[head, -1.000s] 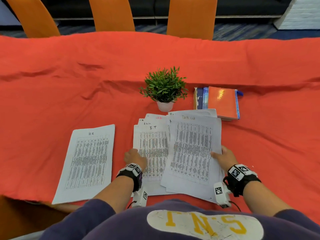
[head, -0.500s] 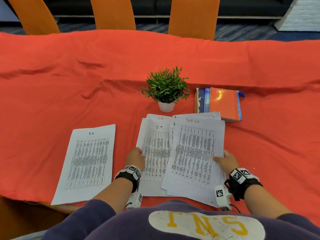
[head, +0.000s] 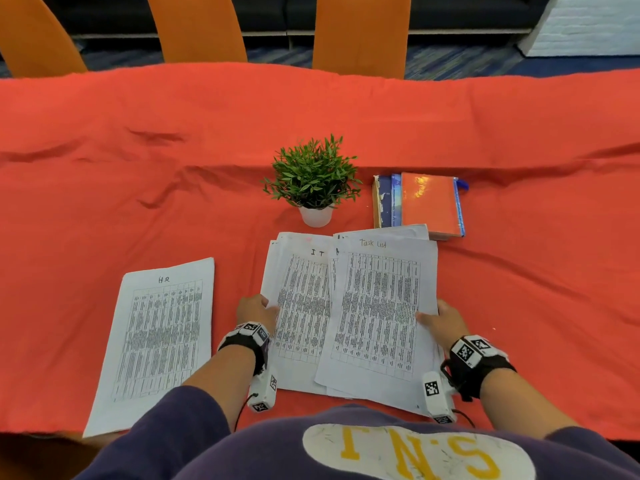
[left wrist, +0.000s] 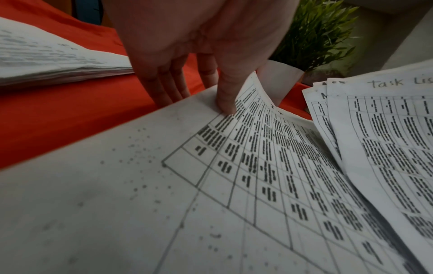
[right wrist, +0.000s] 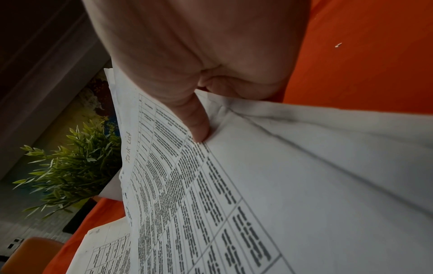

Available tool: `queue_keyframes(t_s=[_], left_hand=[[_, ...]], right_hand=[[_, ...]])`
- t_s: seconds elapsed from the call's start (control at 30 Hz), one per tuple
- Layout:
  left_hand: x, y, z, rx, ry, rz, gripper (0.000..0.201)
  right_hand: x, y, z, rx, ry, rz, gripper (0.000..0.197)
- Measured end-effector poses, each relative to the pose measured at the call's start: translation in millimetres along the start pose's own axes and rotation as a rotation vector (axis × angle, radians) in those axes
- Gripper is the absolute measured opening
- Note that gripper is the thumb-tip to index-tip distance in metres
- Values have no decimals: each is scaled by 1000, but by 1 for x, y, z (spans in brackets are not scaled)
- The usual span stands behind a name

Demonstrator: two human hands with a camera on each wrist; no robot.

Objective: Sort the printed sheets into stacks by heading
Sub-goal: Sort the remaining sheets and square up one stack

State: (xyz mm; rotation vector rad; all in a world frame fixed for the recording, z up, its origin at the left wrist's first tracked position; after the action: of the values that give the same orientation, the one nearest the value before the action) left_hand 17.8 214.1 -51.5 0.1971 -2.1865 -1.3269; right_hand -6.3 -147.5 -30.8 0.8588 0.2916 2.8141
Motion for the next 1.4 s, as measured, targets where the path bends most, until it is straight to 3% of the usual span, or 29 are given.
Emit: queue_keyframes(t_s=[0.13, 0.3, 0.43, 0.53, 0.63, 0.87, 1.07, 1.27, 1.33, 1.4], left_hand=[[1, 0, -5, 11, -12, 18, 19], [4, -6, -8, 32, -83, 47, 29], [15, 1, -17, 27, -159, 32, 52], [21, 13, -23, 16, -158, 7, 45], [27, 32, -29, -72, -190, -72, 26], [61, 88, -31, -223, -344, -344, 46], [104, 135, -35, -214, -501, -594, 40], [138, 172, -63, 97, -719, -767, 31], [137, 173, -74, 289, -691, -716, 30], [131, 160, -82, 488, -590, -574, 30]], right_hand=[[2, 1, 1, 14, 2, -2, 33], [3, 1, -1, 8, -7, -2, 34], [3, 1, -1, 6, -15, 7, 34], [1, 2, -3, -7, -21, 2, 33], [-1, 4, -5, 4, -15, -10, 33], [-8, 11, -2, -14, -27, -43, 36], [-13, 20, 0, -22, -39, -69, 35], [-12, 21, 8, -137, -66, -107, 33], [-11, 18, 11, -214, -79, -100, 34], [-11, 15, 12, -299, -93, -75, 37]])
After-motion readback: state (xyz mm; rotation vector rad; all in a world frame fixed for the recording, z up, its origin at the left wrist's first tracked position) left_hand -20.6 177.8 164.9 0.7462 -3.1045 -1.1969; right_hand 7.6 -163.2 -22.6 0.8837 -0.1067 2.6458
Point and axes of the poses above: each hand's wrist, its own x-axis away from the middle knuckle, its own y-axis out of the back of the hand, z = x × y, the point moved 1 cm from there along -x, towards the middle knuckle, and after that the axes turned 8 degrees about -x, right-handed, at the moved point
